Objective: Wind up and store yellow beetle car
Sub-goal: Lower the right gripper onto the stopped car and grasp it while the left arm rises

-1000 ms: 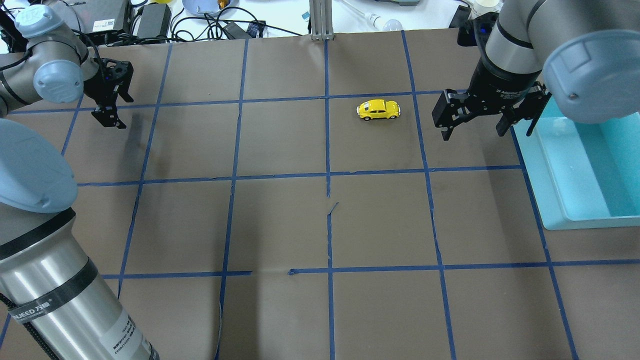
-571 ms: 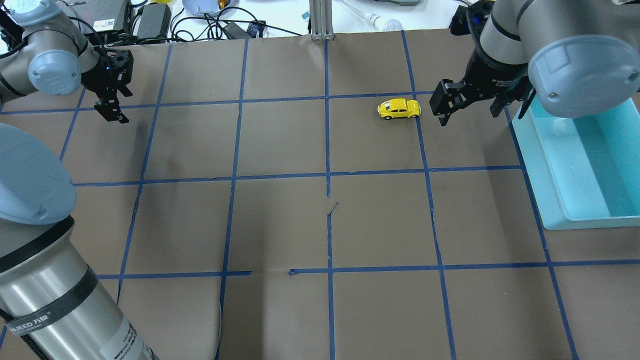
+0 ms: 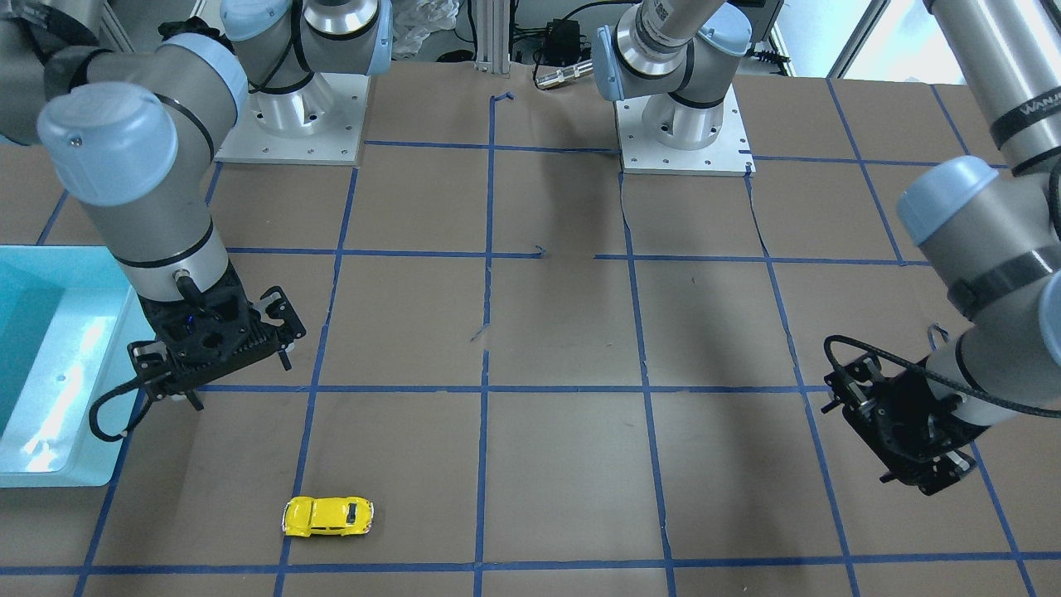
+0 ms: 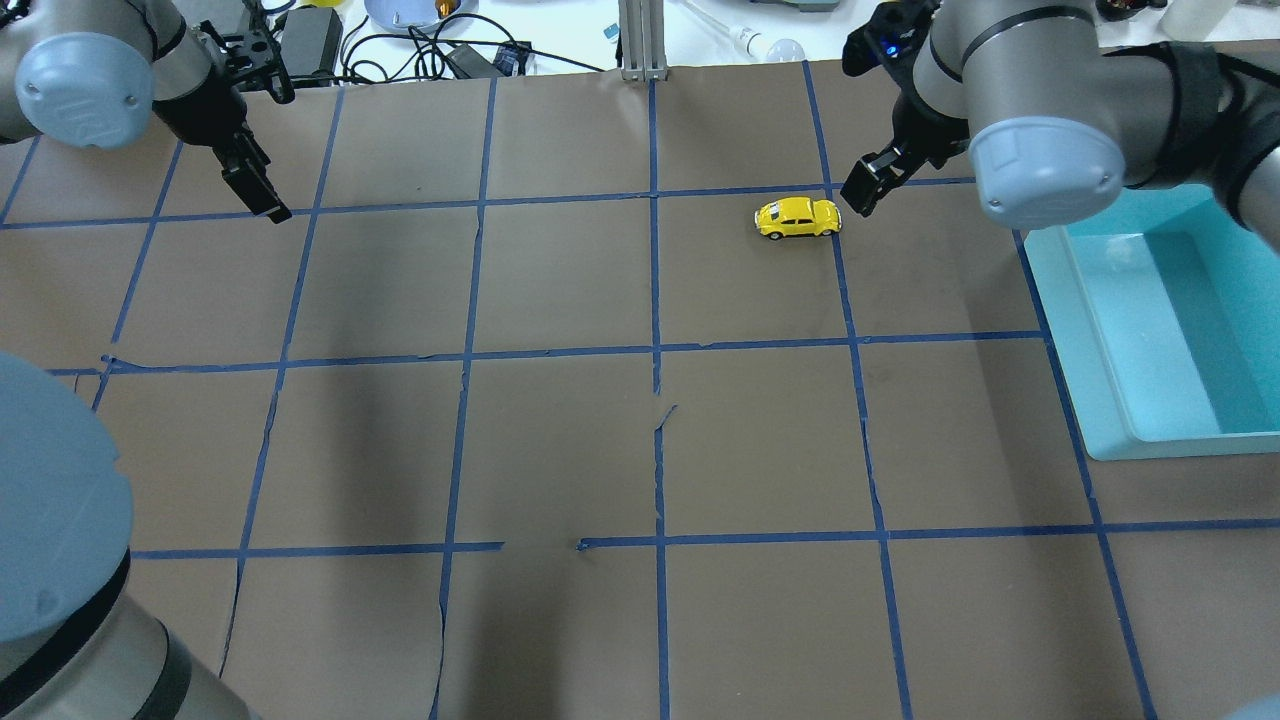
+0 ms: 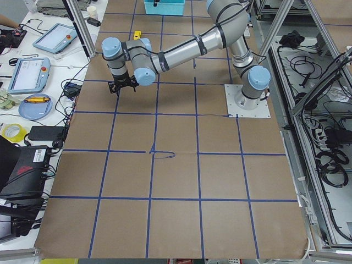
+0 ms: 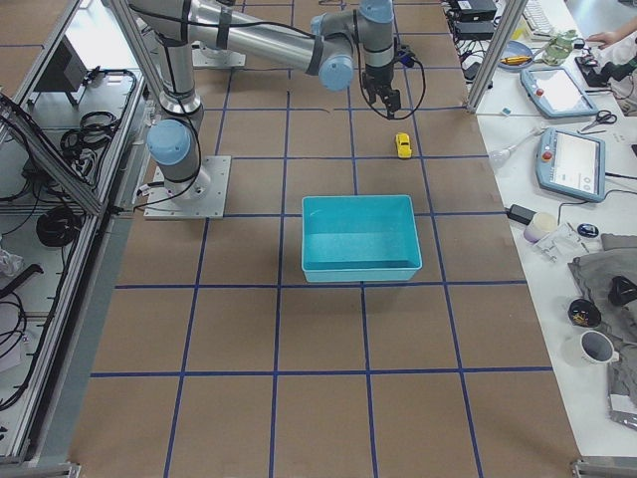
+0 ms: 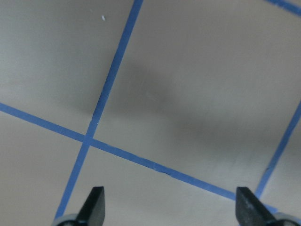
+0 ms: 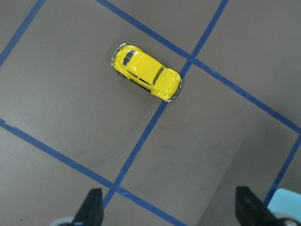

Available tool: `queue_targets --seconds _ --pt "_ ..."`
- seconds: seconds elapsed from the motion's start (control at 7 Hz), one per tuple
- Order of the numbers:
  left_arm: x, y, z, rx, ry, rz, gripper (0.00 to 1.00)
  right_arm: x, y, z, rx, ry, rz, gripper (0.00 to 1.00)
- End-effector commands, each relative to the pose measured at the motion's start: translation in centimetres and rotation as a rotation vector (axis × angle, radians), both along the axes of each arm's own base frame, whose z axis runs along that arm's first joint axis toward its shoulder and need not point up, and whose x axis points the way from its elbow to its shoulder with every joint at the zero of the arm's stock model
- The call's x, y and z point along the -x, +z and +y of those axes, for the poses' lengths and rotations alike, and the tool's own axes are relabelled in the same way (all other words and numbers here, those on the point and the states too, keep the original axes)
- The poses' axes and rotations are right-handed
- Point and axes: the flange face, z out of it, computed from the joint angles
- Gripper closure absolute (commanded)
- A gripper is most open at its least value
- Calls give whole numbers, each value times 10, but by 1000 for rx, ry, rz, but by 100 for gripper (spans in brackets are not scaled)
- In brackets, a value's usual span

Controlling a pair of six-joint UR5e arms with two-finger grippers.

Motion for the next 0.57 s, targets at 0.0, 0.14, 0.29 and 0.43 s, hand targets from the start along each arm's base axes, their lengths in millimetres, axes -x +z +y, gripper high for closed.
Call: queue_targets --seconds 0.0,0.14,0.29,0.43 --pt "66 42 48 2 303 -1 0 -4 -49 -33 6 221 -1 0" --pt "93 58 72 -13 376 1 0 -6 -66 -50 -10 294 1 0" --pt "110 81 103 -64 452 -4 0 -10 -83 -62 -21 349 -31 0" --pt "116 110 130 -65 503 -6 0 -13 -108 -68 -45 410 -63 0"
